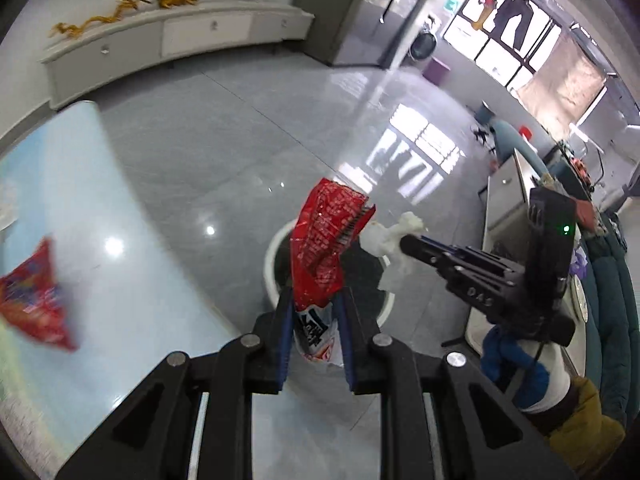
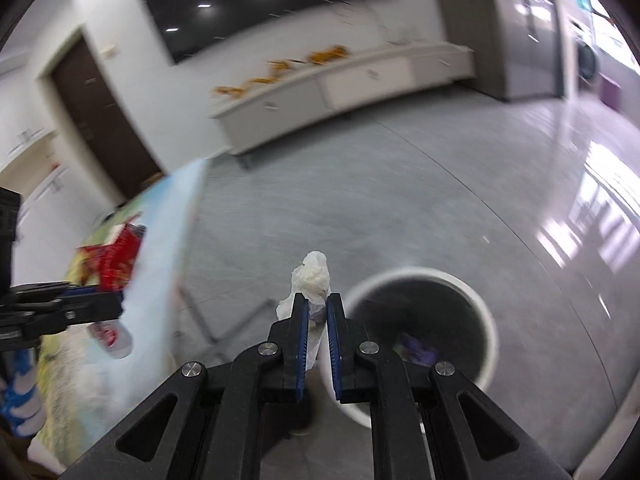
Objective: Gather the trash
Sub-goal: 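Carry the red chip bag and tissue over the bin and open both tools, then move both tools back over the table toward the remaining trash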
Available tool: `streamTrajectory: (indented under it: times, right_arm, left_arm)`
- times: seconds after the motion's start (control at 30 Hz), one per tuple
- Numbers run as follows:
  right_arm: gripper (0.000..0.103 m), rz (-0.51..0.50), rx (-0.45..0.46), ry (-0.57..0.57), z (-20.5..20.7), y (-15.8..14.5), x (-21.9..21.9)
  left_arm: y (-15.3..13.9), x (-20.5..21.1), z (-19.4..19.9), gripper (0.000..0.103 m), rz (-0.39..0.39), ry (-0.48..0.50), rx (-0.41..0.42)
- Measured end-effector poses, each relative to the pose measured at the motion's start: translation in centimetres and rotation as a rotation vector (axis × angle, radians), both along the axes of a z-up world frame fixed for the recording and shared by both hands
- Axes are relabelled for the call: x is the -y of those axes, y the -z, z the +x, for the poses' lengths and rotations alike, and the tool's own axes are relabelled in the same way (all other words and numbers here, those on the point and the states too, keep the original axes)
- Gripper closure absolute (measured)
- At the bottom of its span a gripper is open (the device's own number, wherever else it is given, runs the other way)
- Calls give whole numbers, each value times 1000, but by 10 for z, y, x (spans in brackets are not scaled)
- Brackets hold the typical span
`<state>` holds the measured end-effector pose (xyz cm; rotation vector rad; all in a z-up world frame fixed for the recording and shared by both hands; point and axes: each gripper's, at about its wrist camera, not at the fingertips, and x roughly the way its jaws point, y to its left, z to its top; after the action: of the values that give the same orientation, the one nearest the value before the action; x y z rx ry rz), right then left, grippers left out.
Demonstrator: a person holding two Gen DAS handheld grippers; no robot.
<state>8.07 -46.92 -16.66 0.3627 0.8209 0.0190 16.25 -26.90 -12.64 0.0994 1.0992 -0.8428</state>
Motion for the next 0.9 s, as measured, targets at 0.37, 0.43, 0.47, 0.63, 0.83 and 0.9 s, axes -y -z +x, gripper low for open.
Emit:
streamTrajectory:
  times: [0.37,0.43,0.47,0.63,0.83,0.9]
  right_arm:
    - [47,14,-115,206,7,54,75]
    - [47,10,-108,215,6,51,75]
    - [47,3,-105,220,4,51,76]
    - [47,-12,-87,234,-3,37,70]
    - [46,-40,-22,184,-6,2,39]
    - [46,-40,10,161,-10,-13,26]
  left_arm:
    - [59,80,42,48,15,53,-166]
    - [62,79,47,47,-11,49,-197]
    - [62,80,49,47,-15,47,-203]
    - [39,61,42,47,-38,48,-158]
    - [-23,-13,13,47,-51,87,71]
    - [-40,-43,0,47,-53,91,135]
